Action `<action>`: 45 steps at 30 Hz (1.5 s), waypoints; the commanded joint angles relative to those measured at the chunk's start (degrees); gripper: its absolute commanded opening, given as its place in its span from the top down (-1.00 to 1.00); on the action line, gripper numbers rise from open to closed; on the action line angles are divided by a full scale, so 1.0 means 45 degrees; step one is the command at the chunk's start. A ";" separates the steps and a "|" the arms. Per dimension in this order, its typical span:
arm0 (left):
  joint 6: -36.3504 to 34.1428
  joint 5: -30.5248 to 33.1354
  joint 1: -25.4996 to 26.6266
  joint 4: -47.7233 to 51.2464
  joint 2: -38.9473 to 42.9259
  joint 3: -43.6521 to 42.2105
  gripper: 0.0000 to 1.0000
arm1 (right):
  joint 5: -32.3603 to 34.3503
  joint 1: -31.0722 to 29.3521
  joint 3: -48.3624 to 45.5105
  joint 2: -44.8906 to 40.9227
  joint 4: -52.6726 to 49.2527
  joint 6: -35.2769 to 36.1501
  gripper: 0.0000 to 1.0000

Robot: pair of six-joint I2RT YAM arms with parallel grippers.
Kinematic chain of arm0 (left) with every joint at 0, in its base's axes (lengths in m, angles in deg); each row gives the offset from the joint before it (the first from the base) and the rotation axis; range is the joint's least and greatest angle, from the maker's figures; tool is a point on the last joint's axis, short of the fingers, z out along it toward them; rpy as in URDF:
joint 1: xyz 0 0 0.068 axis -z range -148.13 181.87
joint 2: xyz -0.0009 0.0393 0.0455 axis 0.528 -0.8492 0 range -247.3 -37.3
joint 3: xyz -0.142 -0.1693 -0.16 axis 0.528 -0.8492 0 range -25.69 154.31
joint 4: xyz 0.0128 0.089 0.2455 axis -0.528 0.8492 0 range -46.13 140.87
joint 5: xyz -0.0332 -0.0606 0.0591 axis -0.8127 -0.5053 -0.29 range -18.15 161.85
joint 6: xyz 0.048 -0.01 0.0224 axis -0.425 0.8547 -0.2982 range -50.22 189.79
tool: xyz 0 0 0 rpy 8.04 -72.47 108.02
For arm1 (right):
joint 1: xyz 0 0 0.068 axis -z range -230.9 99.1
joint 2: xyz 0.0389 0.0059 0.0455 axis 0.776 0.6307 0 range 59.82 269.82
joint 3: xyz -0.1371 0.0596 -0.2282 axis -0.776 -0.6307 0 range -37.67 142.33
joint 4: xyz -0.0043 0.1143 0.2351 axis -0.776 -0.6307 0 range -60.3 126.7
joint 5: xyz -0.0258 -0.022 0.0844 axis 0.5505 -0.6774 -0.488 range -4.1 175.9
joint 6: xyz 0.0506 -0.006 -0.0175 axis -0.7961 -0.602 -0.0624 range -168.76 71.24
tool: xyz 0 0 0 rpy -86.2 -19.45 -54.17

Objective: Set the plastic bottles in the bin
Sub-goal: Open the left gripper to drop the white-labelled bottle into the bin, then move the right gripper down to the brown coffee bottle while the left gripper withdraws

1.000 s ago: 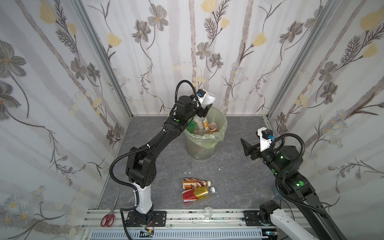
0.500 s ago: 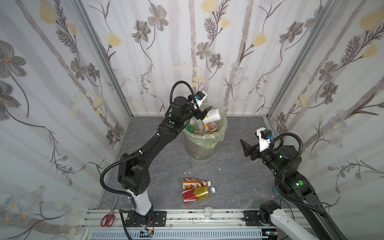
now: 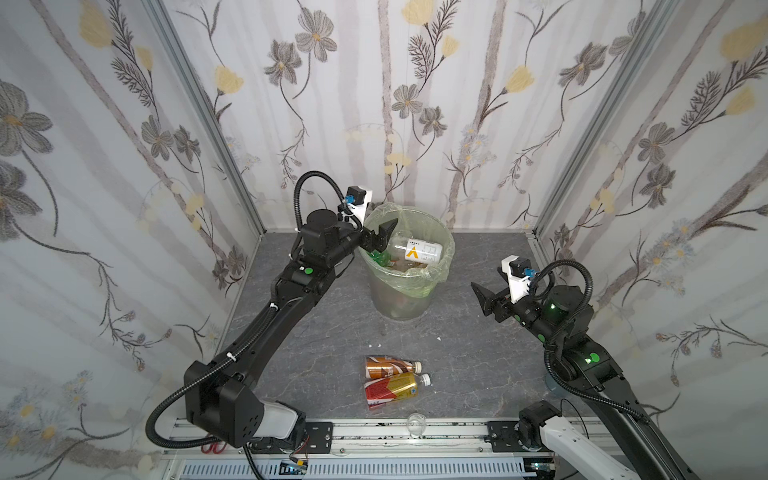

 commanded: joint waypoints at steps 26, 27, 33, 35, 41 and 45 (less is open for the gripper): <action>0.2668 0.0829 -0.4207 0.4650 0.2310 -0.5258 -1.00 | 0.0307 -0.6754 0.0688 0.3864 -0.1885 0.2576 -0.54; 0.2676 0.0863 -0.4235 0.4651 0.2271 -0.5258 -1.00 | 0.0375 -0.6967 0.0689 0.4181 -0.1818 0.2614 -0.53; 0.2642 0.1011 -0.4311 0.4748 0.2326 -0.5297 -1.00 | 0.0056 -0.7479 0.0837 0.5861 -0.1050 0.2641 -0.51; 0.2490 0.1023 -0.4330 0.4824 0.2395 -0.5268 -1.00 | -0.0058 -0.7510 0.0855 0.6369 -0.0896 0.2641 -0.49; 0.2009 0.1282 -0.4462 0.5283 0.2396 -0.5257 -1.00 | -0.0167 -0.7896 0.1085 0.7885 -0.0748 0.2640 -0.44; 0.1931 0.1360 -0.4488 0.5351 0.2455 -0.5394 -1.00 | -0.0253 -0.8180 0.1364 0.8783 -0.0813 0.2771 -0.43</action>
